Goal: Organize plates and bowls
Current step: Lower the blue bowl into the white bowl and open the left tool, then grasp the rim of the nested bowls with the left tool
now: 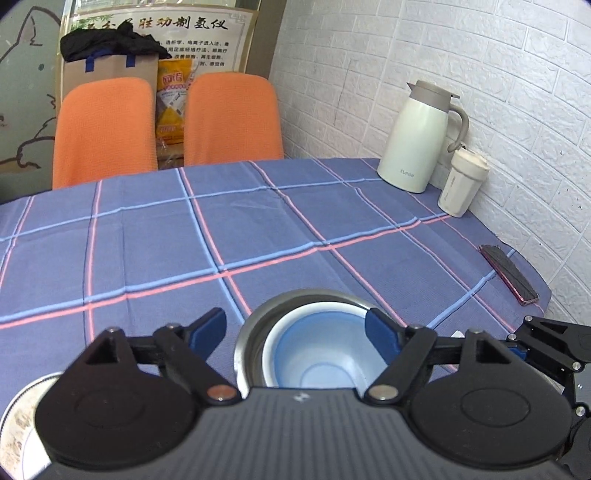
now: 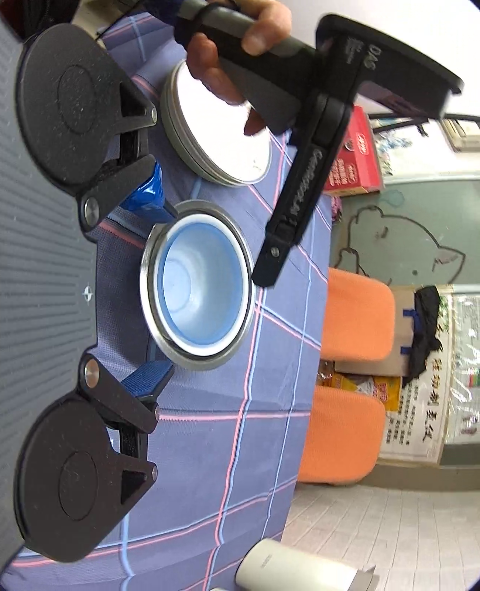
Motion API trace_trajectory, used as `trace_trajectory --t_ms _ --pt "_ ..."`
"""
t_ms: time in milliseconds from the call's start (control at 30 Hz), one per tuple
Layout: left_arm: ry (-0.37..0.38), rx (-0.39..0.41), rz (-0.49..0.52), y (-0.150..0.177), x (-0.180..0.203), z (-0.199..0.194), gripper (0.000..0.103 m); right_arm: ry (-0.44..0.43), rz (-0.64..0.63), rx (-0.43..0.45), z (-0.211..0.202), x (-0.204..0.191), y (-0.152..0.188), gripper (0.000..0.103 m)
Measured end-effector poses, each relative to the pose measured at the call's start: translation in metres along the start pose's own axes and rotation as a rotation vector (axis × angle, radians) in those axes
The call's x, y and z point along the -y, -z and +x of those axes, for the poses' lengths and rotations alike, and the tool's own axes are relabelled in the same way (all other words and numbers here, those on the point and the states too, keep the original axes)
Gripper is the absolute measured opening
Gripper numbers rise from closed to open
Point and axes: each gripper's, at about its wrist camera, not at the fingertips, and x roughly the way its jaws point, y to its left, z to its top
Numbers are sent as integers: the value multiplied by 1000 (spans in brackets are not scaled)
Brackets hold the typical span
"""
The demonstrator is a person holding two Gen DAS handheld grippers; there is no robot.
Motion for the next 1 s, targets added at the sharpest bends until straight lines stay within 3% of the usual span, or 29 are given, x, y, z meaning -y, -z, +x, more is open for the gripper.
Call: trace_trajectory --t_ms 267,533,600,767,1000 --pt "-98 -1 -57 16 1 -12 79 24 294 112 1 14 15 69" --pt "-157 21 -86 21 -2 -17 79 33 485 119 5 28 14 69" --pt "-172 16 -85 20 -2 -13 79 45 488 112 8 26 14 69" --pt "-175 -23 -85 18 -3 4 80 90 419 -4 30 28 7 69" --pt "-190 -71 -87 15 -9 26 80 115 392 -41 54 34 -1 69"
